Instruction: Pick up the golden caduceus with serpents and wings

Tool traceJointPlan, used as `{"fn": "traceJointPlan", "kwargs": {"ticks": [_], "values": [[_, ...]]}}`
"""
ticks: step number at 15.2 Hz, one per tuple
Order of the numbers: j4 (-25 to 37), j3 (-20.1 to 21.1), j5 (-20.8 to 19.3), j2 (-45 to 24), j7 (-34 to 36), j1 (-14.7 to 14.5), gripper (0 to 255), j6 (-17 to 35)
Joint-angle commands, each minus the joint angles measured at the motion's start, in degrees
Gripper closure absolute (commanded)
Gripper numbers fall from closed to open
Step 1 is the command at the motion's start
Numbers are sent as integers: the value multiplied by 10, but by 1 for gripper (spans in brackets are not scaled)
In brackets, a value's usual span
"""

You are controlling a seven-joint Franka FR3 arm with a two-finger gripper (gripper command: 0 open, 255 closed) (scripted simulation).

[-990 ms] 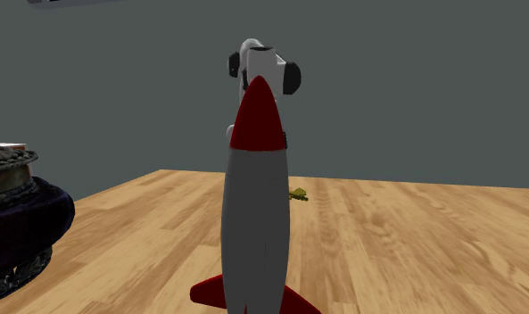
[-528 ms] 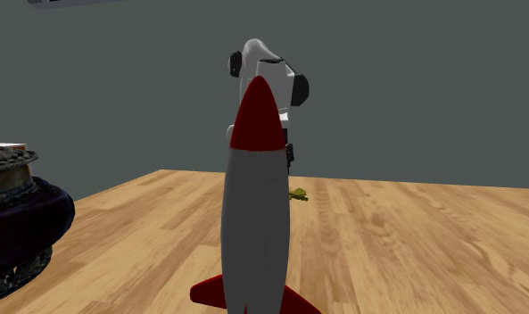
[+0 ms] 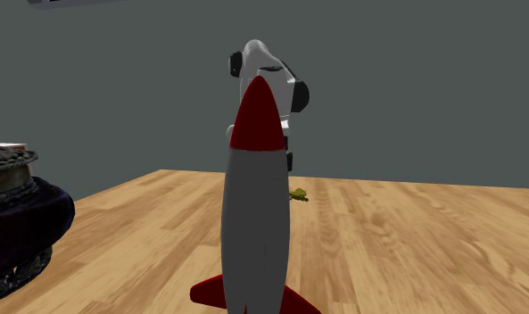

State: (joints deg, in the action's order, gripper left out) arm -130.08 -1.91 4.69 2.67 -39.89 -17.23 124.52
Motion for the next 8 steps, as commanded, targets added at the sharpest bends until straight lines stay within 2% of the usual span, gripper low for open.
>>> {"fn": "traceJointPlan", "kwargs": {"ticks": [1, 6, 8], "values": [[-1, 0, 0, 0, 0, 0, 255, 0], [-1, 0, 0, 0, 0, 0, 255, 0], [7, 0, -1, 8, 2, 0, 255, -16]]}}
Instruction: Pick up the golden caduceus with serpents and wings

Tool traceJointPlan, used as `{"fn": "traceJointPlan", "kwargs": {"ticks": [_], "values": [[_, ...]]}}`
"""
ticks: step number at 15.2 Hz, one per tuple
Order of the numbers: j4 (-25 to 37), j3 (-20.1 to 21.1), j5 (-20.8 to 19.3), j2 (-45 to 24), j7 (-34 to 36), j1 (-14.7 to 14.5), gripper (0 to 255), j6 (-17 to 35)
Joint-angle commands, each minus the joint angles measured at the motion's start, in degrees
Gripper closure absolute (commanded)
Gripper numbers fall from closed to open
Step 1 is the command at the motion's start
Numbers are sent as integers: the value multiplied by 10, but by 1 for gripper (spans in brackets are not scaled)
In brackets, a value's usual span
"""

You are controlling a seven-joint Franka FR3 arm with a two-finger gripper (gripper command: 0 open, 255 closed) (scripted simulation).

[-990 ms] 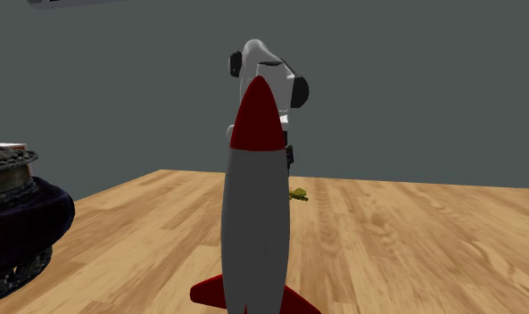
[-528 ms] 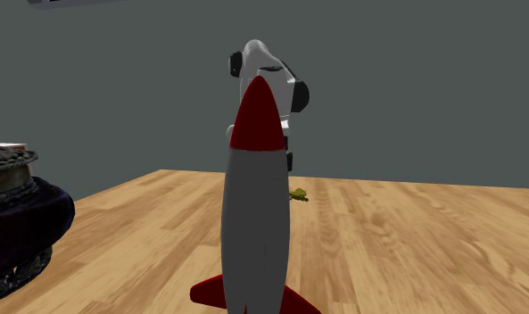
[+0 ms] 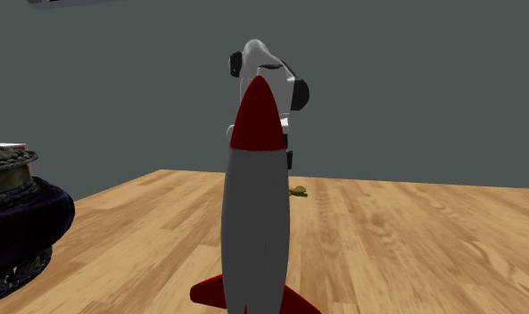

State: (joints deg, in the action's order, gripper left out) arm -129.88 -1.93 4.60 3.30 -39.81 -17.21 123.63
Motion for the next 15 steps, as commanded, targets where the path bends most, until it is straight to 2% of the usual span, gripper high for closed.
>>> {"fn": "traceJointPlan", "kwargs": {"ticks": [1, 13, 15], "values": [[9, 0, -1, 6, 2, 0, 255, -15], [66, 0, -6, 41, 9, 1, 255, -107], [67, 0, -6, 42, 9, 1, 255, -108]]}}
